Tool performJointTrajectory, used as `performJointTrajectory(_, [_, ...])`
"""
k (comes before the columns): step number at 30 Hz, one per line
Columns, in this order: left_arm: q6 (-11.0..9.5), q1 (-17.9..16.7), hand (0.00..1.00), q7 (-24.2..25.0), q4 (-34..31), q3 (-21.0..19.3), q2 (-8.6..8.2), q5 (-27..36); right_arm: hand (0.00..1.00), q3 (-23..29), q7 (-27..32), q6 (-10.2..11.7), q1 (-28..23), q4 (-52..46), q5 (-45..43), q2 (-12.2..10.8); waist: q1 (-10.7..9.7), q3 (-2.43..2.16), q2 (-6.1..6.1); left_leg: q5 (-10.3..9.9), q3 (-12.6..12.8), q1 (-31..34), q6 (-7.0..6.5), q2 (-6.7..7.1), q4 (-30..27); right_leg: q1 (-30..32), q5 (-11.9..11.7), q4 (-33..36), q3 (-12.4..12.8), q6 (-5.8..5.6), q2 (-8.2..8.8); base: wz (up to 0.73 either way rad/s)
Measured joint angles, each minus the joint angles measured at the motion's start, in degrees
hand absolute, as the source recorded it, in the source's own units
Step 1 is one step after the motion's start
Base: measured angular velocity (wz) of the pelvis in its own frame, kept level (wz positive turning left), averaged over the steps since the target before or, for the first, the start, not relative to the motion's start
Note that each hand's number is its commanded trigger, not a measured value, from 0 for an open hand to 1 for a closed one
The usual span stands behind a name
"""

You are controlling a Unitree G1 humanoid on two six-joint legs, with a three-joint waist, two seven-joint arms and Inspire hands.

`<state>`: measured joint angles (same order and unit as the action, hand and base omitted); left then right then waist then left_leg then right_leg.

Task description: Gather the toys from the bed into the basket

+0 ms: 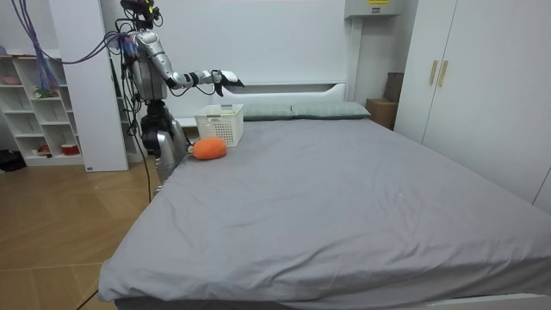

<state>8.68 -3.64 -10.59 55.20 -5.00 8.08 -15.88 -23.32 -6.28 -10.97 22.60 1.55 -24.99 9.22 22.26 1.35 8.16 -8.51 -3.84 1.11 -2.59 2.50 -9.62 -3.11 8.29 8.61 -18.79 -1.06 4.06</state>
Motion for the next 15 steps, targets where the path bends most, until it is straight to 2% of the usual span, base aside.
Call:
performJointTrajectory(4, [-0.1,-0.1,0.0,-0.5,0.0,-0.6,0.09,0.1,0.0,0.3,0.7,1.0,0.0,-0.1,3.2,0.0,-1.2,0.27,-0.44,0.0,0.5,-0.7,0.0,-0.12,0.1,-0.4,0.0,0.0,0.5,0.0,-0.06,-0.07])
performJointTrajectory(9, [-0.4,-0.5,0.0,-0.6,1.2,-1.7,0.03,0.2,0.0,3.3,1.4,1.3,0.0,-0.3,5.2,0.5,-2.4,0.25,-1.07,-0.1,1.4,-1.4,-0.15,-0.17,0.2,-0.7,-0.1,0.0,1.4,-0.11,-0.1,-0.08])
performJointTrajectory(12, [-0.3,-1.7,0.0,-1.8,2.2,-1.8,0.09,0.7,0.0,5.3,3.3,1.5,0.0,-0.8,5.8,0.9,-3.3,-0.08,-1.68,-0.3,2.3,-2.0,-0.26,-0.32,0.2,-0.8,-0.2,0.1,1.8,-0.18,-0.1,-0.14])
performJointTrajectory(13, [-0.3,-1.7,0.0,-2.0,2.6,-1.8,0.04,0.7,0.0,6.0,4.0,1.6,0.0,-1.2,6.6,0.9,-3.5,-0.02,-2.01,-0.3,2.7,-2.3,-0.26,-0.38,0.3,-0.8,-0.2,0.1,2.3,-0.17,-0.13,-0.13])
performJointTrajectory(15, [-0.3,-2.0,0.0,-2.5,2.8,-1.7,-0.05,0.7,0.0,6.6,5.0,1.7,0.0,-1.9,7.6,1.1,-3.5,-0.2,-2.58,-0.5,3.6,-2.5,-0.28,-0.66,0.2,-0.6,-0.3,0.2,3.1,-0.11,-0.28,-0.2])
